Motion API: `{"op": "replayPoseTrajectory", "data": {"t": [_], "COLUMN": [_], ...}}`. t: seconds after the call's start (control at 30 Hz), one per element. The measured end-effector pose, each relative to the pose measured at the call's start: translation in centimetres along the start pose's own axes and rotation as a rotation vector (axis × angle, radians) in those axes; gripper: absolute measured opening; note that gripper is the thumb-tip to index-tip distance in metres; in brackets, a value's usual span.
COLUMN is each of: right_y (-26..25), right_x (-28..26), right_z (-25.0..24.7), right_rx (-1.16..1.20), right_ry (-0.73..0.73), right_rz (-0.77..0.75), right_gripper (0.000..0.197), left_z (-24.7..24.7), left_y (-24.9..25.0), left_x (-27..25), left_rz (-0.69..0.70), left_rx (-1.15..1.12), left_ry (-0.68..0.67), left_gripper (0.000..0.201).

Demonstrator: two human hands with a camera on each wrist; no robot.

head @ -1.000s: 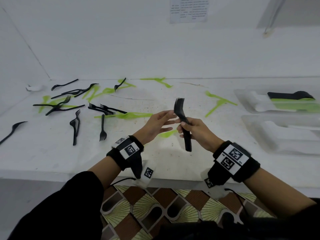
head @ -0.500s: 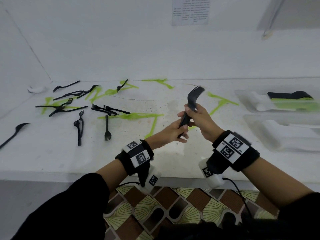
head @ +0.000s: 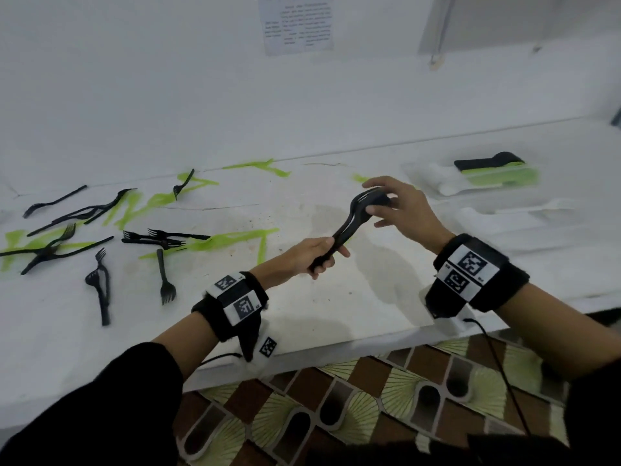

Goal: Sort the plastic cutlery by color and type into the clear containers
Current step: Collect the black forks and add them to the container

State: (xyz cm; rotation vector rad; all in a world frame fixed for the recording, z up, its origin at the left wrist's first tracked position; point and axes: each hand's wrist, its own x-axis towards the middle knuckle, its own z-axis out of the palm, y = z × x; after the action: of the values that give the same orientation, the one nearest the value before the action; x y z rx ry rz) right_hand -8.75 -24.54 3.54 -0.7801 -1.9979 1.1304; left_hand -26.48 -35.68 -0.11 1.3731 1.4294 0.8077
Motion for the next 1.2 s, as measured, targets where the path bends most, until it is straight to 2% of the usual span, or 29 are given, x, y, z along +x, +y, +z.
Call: {"op": "replayPoseTrajectory", "data": {"t": [0.23,0.4,0.63,0.7,0.77,0.83,0.97,1.07,1.2], "right_y": [1.4,3.0,6.2,7.5,8.8,10.0,11.6,12.3,13.0], "right_x": [-2.5,-4.7,-8.2,-9.2,-10.0,-10.6,-11.2,-11.0,-9.9], "right_z": [-6.0,-11.5,-20.7,-23.4,-25.8,-28.0,-31.8,-33.8,-35.7], "right_rx": [-0.194,-0.18,-0.216,-0.277,-0.359,-0.419,-0.581,-0.582,-0.556], "right_ry": [0.055,0.132,0.102,0.089,0.074,0.06,0.026,0.048,0.032], "right_rz": [-0.025,0.01,0.055,0.063,0.042,0.037,0.0,-0.005,-0.003], "right_gripper": [0.028,0.03,0.026,0.026,0.028,0.029,0.039,0.038,0.031], "left_z": [3.2,6.6,13.8,16.3,18.8,21.0,24.3,25.6,26.1], "left_y": [2.2,5.3,9.6,10.5,11.4,12.2,13.4,14.3,15.5], "left_x": [3.7,7.0,12.0,13.4,14.7,16.0,18.3,19.6,21.2], "left_rz": [0.02,0.059,0.076,0.073,0.098,0.175,0.305,0.323,0.334], "left_rx": [0.093,0.088,0.137,0.152,0.196,0.28,0.398,0.454,0.486], "left_ry": [-0.127,-0.187,-0.271,-0.268,-0.254,-0.216,-0.122,-0.053,-0.036], "left_gripper": [0.039,0.029,0.029,0.031,0.024,0.018,0.017,0.013,0.013]}}
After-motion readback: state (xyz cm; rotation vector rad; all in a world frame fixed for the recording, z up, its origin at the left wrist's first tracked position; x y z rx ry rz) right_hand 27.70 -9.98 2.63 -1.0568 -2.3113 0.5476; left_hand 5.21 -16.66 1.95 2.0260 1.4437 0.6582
